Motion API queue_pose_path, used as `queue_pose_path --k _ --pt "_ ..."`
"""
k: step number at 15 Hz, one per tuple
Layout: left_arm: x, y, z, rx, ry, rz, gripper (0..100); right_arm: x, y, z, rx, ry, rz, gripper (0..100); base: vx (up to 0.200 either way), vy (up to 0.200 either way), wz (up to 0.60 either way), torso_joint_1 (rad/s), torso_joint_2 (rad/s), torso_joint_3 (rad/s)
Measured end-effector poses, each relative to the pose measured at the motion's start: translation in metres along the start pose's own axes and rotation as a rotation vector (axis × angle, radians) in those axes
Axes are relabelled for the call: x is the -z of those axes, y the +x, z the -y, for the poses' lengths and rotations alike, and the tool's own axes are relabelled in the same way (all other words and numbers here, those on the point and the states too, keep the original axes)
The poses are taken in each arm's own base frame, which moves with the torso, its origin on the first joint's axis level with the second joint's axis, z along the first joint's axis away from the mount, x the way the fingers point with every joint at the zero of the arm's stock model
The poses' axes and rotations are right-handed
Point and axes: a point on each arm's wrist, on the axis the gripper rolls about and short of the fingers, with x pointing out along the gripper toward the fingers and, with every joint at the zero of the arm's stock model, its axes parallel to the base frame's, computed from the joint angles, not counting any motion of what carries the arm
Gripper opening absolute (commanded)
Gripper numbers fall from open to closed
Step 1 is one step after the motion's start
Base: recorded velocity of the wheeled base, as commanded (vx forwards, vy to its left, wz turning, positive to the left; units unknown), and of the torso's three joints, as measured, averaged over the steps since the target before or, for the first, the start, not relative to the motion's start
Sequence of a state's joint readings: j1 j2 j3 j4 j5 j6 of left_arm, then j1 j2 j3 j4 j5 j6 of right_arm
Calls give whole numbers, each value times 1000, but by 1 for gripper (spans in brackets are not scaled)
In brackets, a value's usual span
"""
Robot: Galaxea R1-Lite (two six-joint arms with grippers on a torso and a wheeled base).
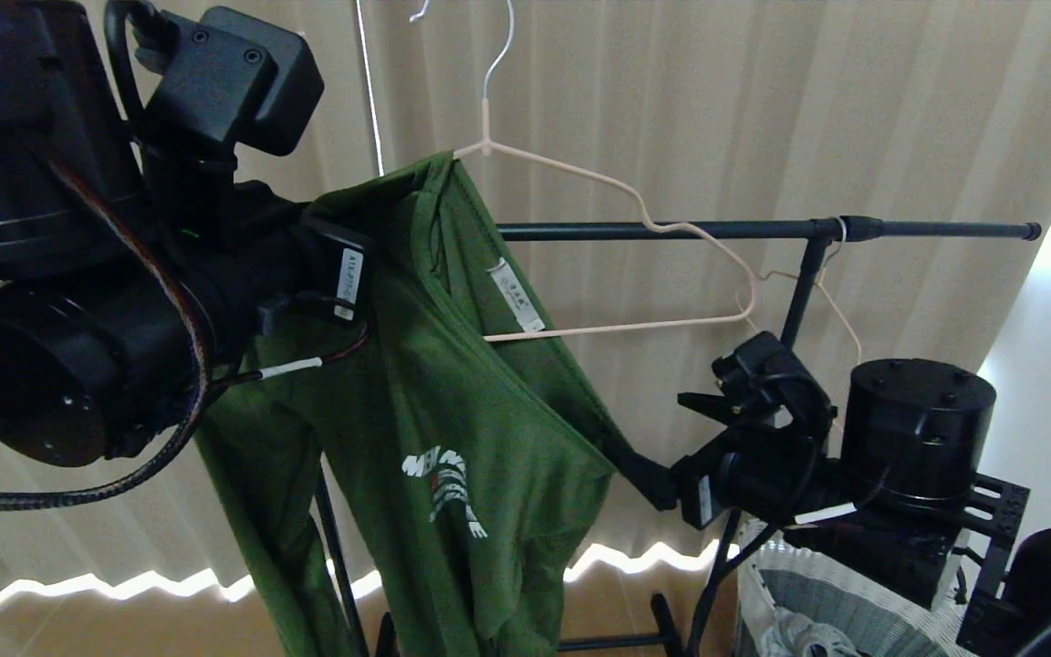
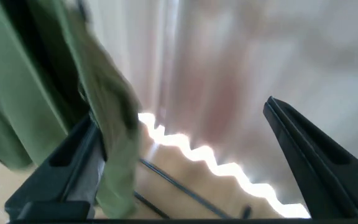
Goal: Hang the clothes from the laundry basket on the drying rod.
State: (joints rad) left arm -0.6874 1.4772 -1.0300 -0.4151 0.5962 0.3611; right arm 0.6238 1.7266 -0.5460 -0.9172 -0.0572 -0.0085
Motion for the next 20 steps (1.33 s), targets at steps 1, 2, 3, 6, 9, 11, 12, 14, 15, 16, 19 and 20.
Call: queue_pose_path --k 1,2,3,6,9,11,12,14,15,16,19,20 --pt "4 1 -1 -7 17 -12 0 1 -6 9 32 8 -1 100 0 0 0 0 0 0" --pt "8 2 -2 -10 38 -25 0 1 -13 20 69 18 4 100 0 0 0 0 0 0" --pt "10 2 -3 -13 53 -31 0 0 -18 27 93 24 11 100 0 0 0 0 0 0" --pt "21 3 -4 -22 121 -51 0 -13 -30 50 174 39 66 100 0 0 0 0 0 0" --pt "33 6 -8 -57 193 -49 0 -31 -35 62 217 45 132 100 0 0 0 0 0 0" --pt "42 9 -13 -96 235 -42 0 -39 -37 64 226 46 144 100 0 0 0 0 0 0" --pt "47 10 -14 -109 247 -43 0 -43 -38 65 226 46 147 100 0 0 0 0 0 0" --pt "54 14 -12 -117 253 -54 0 -49 -42 61 211 43 146 100 0 0 0 0 0 0" --pt "55 16 -11 -122 249 -50 0 -49 -43 55 187 40 129 100 0 0 0 0 0 0" --pt "56 18 -10 -122 249 -53 0 -49 -45 44 146 32 104 100 0 0 0 0 0 0" --pt "57 23 -6 -127 235 -41 0 -49 -54 15 34 -56 33 100 0 0 0 0 0 0" --pt "57 24 -5 -132 231 -38 0 -50 -56 11 16 -94 22 100 0 0 0 0 0 0"
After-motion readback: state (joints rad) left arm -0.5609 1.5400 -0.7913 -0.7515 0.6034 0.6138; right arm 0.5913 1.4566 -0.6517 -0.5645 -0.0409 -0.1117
